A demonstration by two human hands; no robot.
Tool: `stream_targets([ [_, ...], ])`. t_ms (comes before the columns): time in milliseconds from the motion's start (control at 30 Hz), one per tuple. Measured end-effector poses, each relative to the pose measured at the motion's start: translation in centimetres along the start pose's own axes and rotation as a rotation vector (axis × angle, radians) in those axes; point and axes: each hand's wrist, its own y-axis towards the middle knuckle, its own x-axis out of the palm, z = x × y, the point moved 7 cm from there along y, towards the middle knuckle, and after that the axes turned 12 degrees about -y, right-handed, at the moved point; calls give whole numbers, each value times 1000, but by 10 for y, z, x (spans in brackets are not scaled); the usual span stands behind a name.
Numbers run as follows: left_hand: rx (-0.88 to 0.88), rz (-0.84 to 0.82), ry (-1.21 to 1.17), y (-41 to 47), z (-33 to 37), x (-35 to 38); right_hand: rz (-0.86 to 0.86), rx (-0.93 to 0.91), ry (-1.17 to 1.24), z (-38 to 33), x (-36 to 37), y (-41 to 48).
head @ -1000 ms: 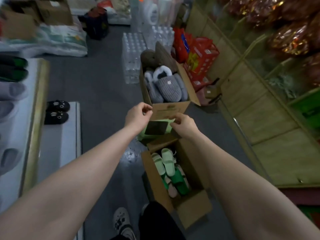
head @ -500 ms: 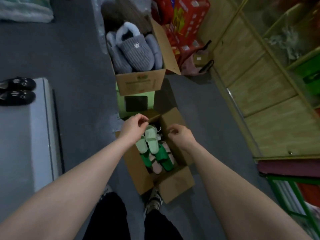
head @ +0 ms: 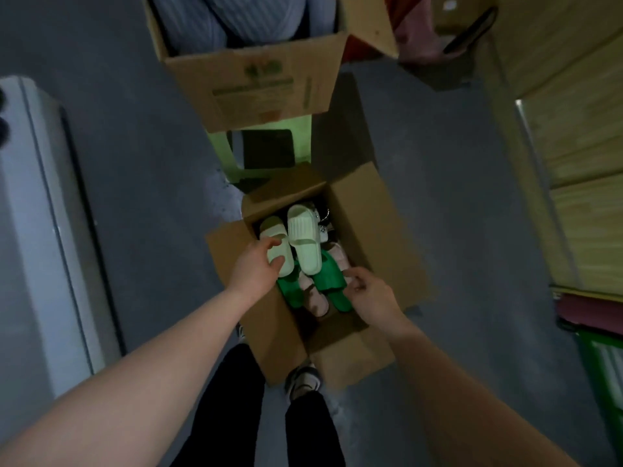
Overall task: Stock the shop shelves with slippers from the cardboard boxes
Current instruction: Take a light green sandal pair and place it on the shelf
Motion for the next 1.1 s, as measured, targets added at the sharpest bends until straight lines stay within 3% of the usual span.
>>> stream_targets([
  [200,-105,-50,58,86,-76,35,-85,-39,-118,20,68,87],
  [433,-117,-91,183,183,-147,74,-126,114,27,44,120,192],
  [667,-64,-129,332,270,-190,106,-11,38,35,36,147,305],
  [800,-122,-127,352,302,-207,117,222,-159,-217,17,148,331],
  [867,-140,-152,361,312,-215,121,167,-243,-282,11,164,337],
  [933,-161,-173,375,319,-222,125,223,-209,-393,11,164,340],
  [967,-180,-178,375,321,-226,126,130,-152,-395,9,165,340],
  [1100,-226,-174,350,323,-232,126,-27,149,111,32,174,343],
])
